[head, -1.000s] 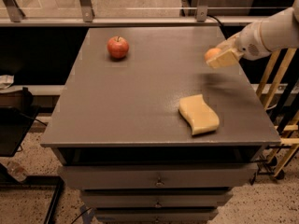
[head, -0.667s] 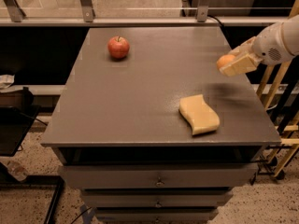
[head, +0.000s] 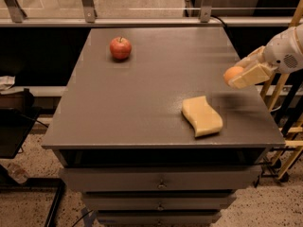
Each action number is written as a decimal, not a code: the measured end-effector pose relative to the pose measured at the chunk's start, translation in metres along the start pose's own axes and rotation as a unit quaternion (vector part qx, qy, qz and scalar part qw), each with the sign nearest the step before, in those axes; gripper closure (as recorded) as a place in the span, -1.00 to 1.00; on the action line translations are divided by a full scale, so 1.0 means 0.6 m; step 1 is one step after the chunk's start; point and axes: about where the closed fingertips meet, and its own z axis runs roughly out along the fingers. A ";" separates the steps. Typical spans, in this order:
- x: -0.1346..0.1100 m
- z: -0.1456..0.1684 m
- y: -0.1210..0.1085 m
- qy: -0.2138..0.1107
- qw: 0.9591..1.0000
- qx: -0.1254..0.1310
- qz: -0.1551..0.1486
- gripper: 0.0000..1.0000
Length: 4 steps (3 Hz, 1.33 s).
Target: Move orange near sponge
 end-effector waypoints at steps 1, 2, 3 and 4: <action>0.003 0.007 0.016 0.002 1.000 -0.016 -0.022 1.00; 0.009 0.024 0.045 0.010 0.997 -0.050 -0.053 1.00; 0.005 0.043 0.079 0.012 0.994 -0.079 -0.079 1.00; 0.000 0.067 0.105 0.016 0.989 -0.104 -0.100 1.00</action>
Offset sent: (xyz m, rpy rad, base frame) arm -0.0368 0.0219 -0.0281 -0.0507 0.0465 0.2365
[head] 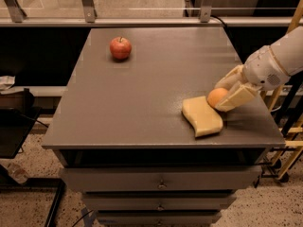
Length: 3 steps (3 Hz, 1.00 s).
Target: Move orange near sponge
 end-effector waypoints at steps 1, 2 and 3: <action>-0.010 0.024 0.013 0.001 1.000 -0.023 -0.018 1.00; -0.015 0.041 0.021 0.000 0.999 -0.039 -0.029 1.00; -0.016 0.043 0.020 0.000 0.999 -0.039 -0.029 0.65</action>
Offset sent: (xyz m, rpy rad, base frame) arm -0.0108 0.0313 -0.0212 -0.0008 0.0414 0.1330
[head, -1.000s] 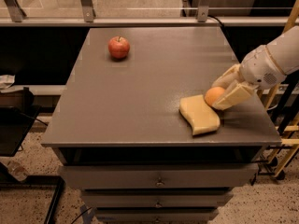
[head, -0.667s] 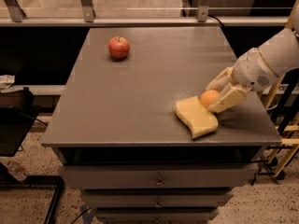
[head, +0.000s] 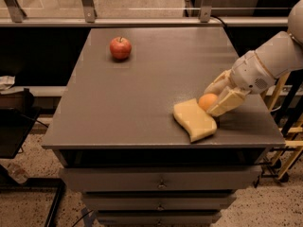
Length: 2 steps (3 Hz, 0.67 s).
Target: Move orange near sponge
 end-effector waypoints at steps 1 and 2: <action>-0.001 0.003 0.000 0.000 1.000 -0.001 -0.001 0.15; -0.003 0.006 0.000 -0.001 1.000 -0.002 -0.001 -0.30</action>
Offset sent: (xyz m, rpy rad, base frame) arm 0.0003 0.0015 -0.0008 0.0005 0.0008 0.0022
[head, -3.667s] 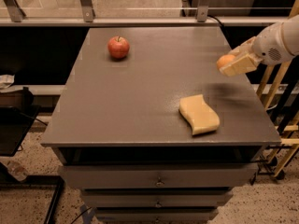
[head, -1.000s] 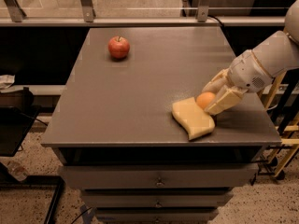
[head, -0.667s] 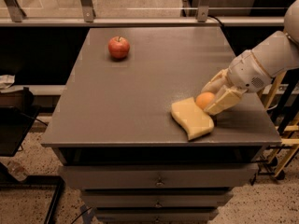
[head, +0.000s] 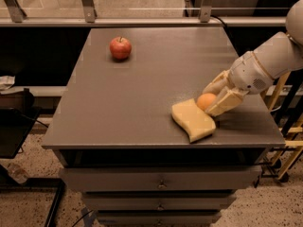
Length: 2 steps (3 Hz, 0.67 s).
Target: Move orange near sponge
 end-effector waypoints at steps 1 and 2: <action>-0.001 0.003 0.000 0.000 1.000 -0.001 -0.001 -0.77; -0.002 0.006 0.000 -0.001 1.000 -0.002 -0.001 -1.00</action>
Offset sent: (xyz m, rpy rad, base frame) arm 0.0003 0.0016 -0.0009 0.0005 0.0009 0.0024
